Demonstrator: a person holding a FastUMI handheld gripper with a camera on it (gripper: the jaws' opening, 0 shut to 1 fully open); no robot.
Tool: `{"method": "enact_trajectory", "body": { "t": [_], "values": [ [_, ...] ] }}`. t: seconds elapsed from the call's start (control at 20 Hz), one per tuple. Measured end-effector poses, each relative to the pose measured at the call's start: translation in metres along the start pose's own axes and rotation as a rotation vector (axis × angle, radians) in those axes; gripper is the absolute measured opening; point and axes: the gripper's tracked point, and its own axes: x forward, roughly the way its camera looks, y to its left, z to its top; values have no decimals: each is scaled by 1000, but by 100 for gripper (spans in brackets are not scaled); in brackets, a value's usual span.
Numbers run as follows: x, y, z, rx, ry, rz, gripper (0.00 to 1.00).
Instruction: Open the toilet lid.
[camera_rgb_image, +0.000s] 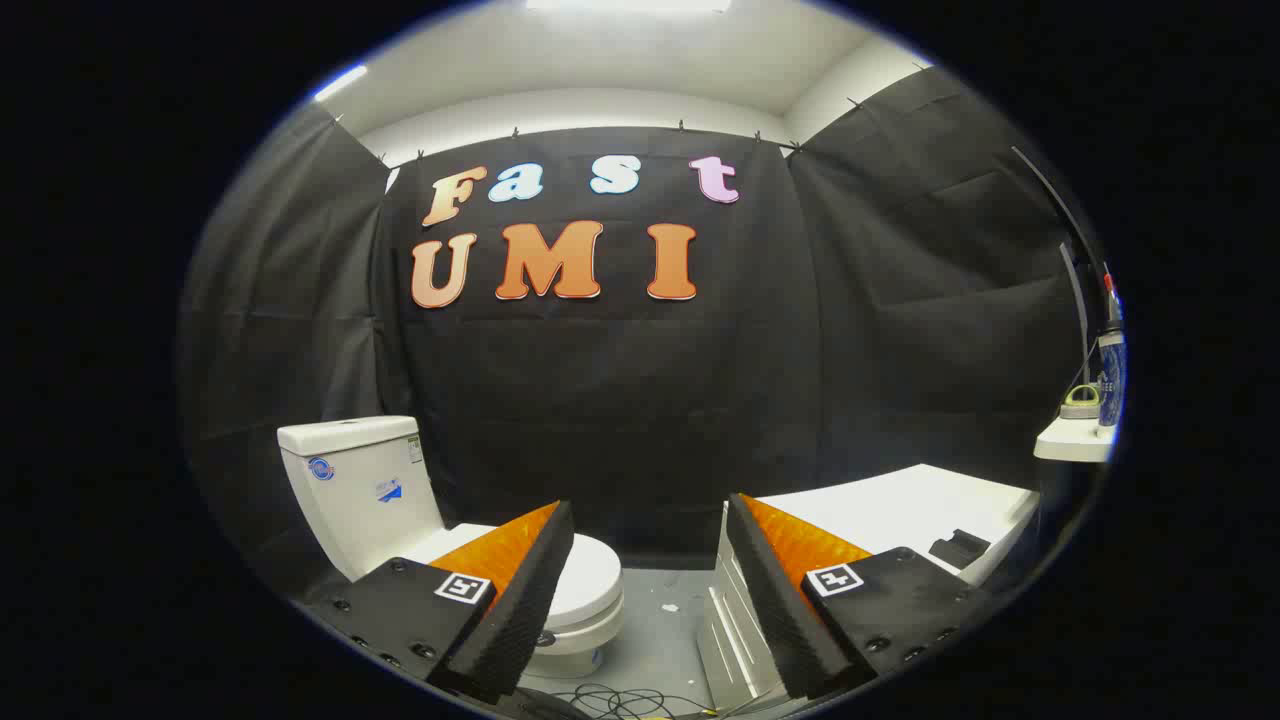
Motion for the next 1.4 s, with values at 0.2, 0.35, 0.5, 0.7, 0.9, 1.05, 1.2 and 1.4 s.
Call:
{"method": "enact_trajectory", "body": {
  "t": [0.2,0.35,0.5,0.7,0.9,1.05,1.2,1.4],
  "values": [
    [-1,-1,0,0,-1,-1,99],
    [-1,0,1,0,0,0,99],
    [0,0,0,1,1,1,99],
    [-1,0,0,1,2,1,99],
    [-1,0,0,1,2,3,99],
    [0,-1,4,-6,-9,-1,99],
    [3,-8,9,-6,-25,-18,99],
    [15,-17,23,-15,-74,-44,99]
  ]
}}
